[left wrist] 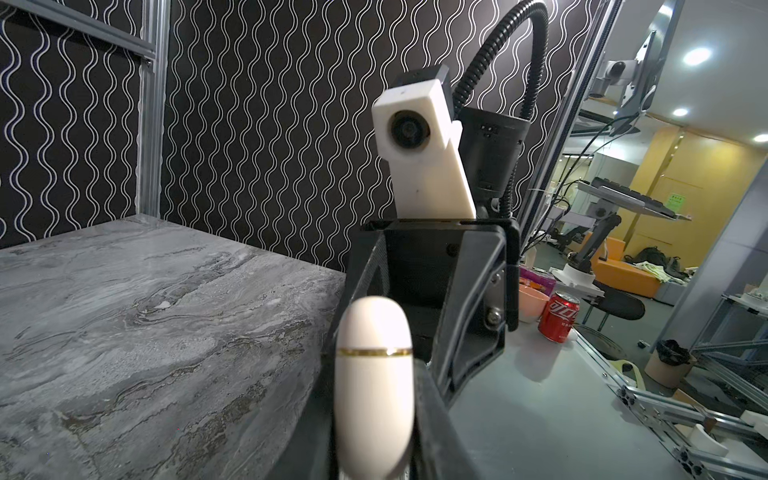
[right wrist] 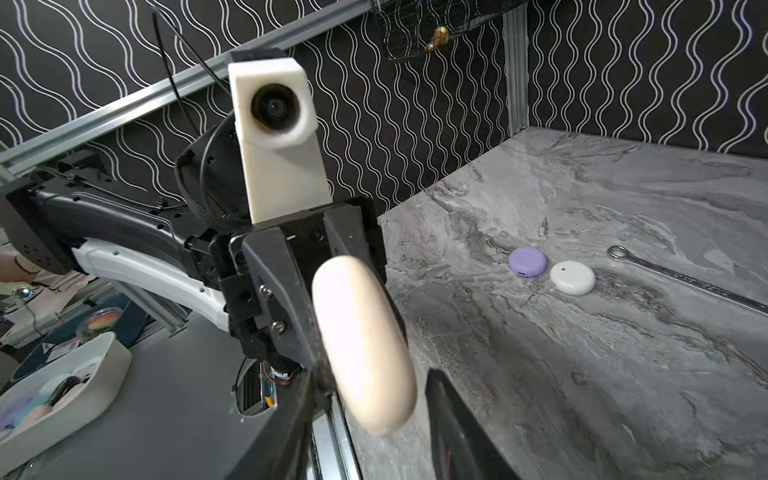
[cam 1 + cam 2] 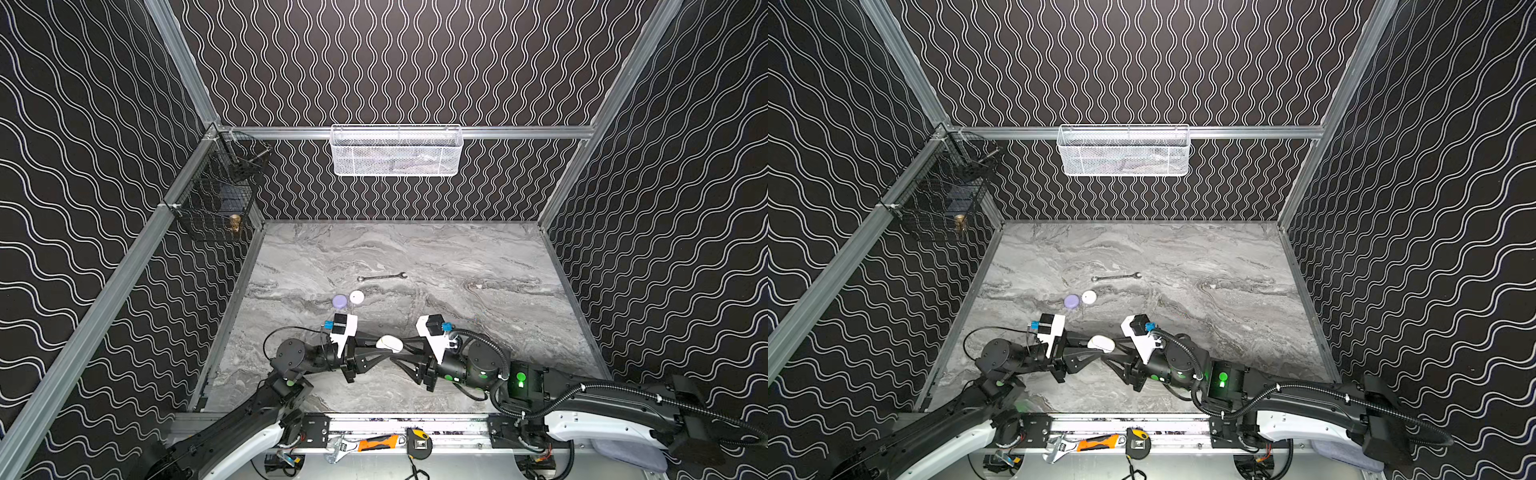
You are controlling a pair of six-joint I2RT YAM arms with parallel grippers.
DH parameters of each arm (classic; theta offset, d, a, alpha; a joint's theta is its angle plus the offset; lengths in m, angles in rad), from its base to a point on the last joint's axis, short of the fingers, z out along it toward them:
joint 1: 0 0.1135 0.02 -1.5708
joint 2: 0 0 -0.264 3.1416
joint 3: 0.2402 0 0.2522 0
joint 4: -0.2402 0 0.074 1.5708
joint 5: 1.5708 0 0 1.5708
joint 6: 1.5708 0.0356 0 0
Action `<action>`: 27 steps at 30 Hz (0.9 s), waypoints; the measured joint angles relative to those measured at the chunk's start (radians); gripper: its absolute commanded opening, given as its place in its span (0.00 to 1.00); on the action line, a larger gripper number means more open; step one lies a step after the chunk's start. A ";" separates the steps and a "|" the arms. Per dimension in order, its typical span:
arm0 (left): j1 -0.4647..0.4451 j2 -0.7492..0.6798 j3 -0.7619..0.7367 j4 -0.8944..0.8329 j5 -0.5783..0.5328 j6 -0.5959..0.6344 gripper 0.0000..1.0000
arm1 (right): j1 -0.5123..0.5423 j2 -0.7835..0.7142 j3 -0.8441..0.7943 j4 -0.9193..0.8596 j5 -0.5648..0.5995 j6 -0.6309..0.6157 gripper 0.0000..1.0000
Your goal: Insert the wireless bluetooth earbuds into the charging case
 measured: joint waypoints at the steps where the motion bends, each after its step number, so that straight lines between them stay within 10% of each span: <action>1: 0.000 -0.005 0.005 -0.004 0.010 0.000 0.00 | 0.000 -0.002 -0.006 0.018 -0.010 -0.003 0.42; 7: 0.002 -0.007 0.016 -0.014 0.051 0.000 0.00 | 0.000 -0.020 -0.046 0.076 -0.055 -0.015 0.28; 27: 0.002 0.032 0.034 0.080 0.133 -0.052 0.00 | -0.009 -0.030 -0.066 0.144 -0.114 -0.066 0.27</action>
